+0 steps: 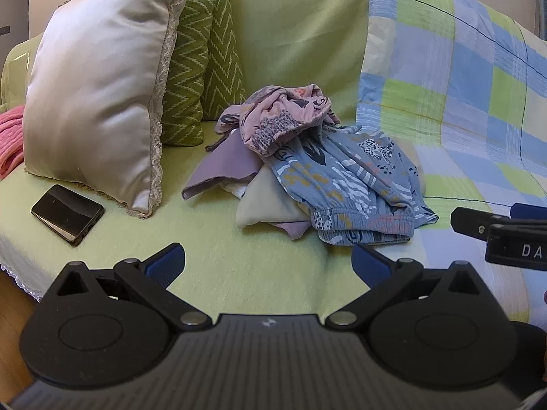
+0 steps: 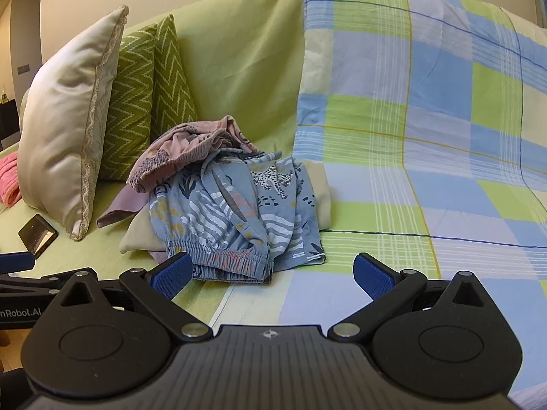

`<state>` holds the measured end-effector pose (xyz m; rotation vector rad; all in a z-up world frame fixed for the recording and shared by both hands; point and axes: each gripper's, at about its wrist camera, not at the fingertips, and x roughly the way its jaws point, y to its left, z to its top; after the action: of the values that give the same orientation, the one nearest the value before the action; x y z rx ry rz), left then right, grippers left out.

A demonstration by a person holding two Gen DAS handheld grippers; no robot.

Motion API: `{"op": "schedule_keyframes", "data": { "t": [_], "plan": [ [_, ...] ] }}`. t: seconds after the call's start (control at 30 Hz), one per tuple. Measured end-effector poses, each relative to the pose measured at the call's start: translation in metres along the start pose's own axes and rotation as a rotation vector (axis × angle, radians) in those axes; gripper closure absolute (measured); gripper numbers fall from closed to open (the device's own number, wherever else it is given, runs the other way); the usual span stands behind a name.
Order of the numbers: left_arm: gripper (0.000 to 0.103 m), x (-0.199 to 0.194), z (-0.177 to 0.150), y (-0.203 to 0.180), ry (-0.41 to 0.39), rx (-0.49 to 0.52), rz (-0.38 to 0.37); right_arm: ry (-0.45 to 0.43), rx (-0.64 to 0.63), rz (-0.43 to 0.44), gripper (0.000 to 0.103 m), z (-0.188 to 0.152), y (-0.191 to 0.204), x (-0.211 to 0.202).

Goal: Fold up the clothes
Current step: 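Move both grippers toward the clothes pile on the sofa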

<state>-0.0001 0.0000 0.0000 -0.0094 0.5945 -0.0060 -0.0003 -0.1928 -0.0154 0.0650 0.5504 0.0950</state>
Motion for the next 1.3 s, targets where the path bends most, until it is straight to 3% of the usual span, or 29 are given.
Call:
{"op": "schedule_keyframes", "data": {
  "t": [1.3],
  "plan": [
    [0.001,0.009,0.000,-0.010,0.043,0.097,0.053,0.005,0.003,-0.009,0.000,0.000,0.000,0.000]
  ]
}}
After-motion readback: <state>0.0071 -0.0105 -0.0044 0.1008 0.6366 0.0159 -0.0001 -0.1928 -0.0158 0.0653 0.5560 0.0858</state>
